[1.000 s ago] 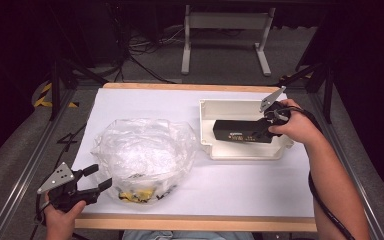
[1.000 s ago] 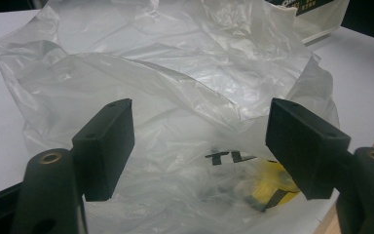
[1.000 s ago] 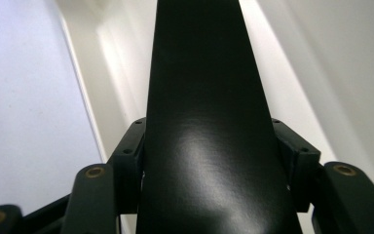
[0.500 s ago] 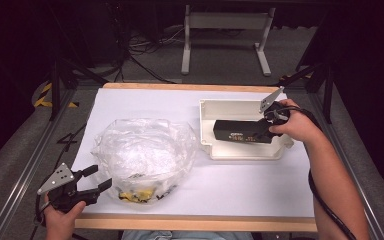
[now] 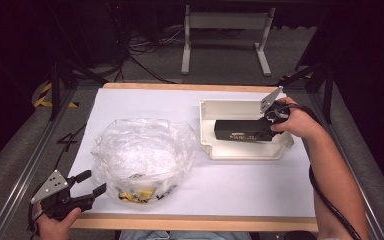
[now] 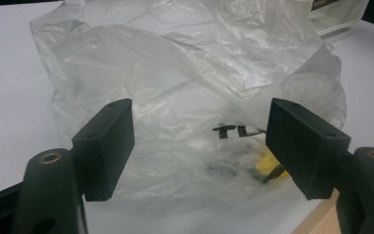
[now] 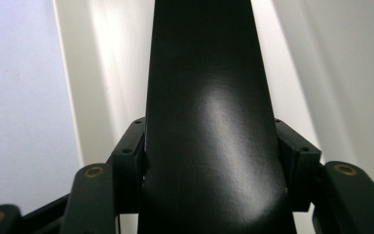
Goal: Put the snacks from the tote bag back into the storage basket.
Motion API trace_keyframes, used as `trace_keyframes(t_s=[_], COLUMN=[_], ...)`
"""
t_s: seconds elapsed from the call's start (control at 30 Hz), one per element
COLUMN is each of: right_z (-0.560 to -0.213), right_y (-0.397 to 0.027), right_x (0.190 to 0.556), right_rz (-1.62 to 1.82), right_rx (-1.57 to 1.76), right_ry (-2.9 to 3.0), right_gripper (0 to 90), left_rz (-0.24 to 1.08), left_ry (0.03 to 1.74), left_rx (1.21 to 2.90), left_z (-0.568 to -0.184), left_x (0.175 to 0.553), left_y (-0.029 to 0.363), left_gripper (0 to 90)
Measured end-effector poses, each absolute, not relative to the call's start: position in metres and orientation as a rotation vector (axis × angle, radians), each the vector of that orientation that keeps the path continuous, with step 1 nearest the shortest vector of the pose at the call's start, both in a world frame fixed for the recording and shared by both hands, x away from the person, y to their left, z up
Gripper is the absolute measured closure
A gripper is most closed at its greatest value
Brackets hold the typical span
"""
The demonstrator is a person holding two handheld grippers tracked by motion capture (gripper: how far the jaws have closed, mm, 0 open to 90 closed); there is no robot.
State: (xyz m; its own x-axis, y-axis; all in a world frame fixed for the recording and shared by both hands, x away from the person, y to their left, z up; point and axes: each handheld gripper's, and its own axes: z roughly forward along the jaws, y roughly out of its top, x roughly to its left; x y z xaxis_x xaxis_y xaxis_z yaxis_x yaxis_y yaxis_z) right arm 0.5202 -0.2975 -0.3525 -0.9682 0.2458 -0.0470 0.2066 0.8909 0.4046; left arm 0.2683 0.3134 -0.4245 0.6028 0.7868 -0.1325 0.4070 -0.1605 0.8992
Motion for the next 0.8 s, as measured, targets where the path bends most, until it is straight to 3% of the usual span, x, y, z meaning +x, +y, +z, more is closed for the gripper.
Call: trace_keyframes(t_s=[0.37,0.8], right_z=[-0.365,-0.376], right_y=[-0.292,-0.293], right_x=[0.538,0.544], right_rz=[0.584,0.536], right_rx=[0.263,0.261], right_ry=[2.99,2.992], right_gripper=[42.1,40.0], left_rz=[0.55,0.553], left_ry=[1.059,1.071], left_rx=[1.806,1.783], left_z=[-0.425,-0.425], left_x=[0.249,0.243], left_y=[0.312,0.317], left_gripper=[27.0,27.0])
